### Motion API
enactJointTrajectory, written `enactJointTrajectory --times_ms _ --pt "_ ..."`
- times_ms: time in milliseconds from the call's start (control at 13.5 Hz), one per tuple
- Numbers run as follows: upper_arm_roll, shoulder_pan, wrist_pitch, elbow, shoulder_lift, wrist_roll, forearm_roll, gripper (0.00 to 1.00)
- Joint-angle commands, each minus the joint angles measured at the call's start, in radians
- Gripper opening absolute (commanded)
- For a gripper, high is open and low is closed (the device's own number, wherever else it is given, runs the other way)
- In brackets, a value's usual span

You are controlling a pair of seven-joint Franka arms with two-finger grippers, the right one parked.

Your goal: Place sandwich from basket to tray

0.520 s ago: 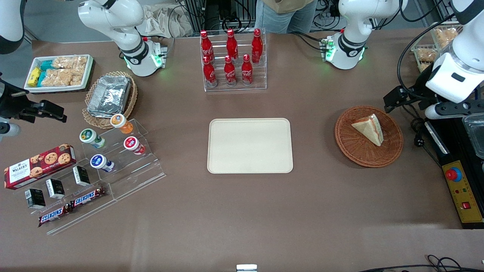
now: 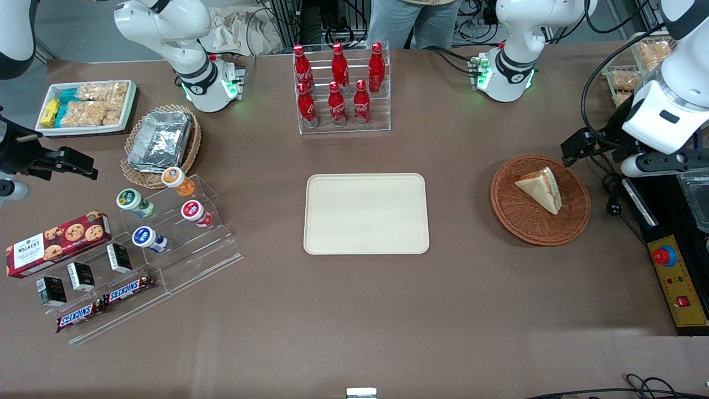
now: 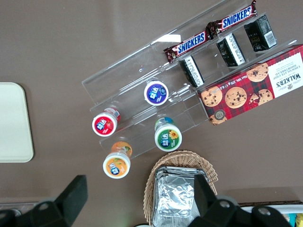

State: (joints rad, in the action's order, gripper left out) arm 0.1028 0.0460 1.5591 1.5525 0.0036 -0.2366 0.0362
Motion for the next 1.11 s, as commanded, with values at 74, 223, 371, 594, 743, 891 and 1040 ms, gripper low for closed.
enactJointTrajectory --times_ms 74,223,371,594,743,891,1040 --pt "0.001 -0.003 -0.014 -0.006 0.009 -0.053 -0.002 1.0" --pt "0.001 -0.005 -0.024 0.012 0.0 -0.163 -0.004 1.0" --pt "0.0 -0.006 -0.027 0.032 -0.008 -0.228 -0.006 1.0" --pt "-0.005 -0.012 -0.005 0.118 -0.057 -0.245 -0.007 1.0" --pt "-0.008 -0.014 0.028 0.176 -0.085 -0.263 -0.007 1.0" --pt "-0.017 -0.015 0.071 0.251 -0.122 -0.267 -0.007 1.0" --pt "-0.061 -0.012 0.123 0.334 -0.167 -0.267 -0.006 1.0"
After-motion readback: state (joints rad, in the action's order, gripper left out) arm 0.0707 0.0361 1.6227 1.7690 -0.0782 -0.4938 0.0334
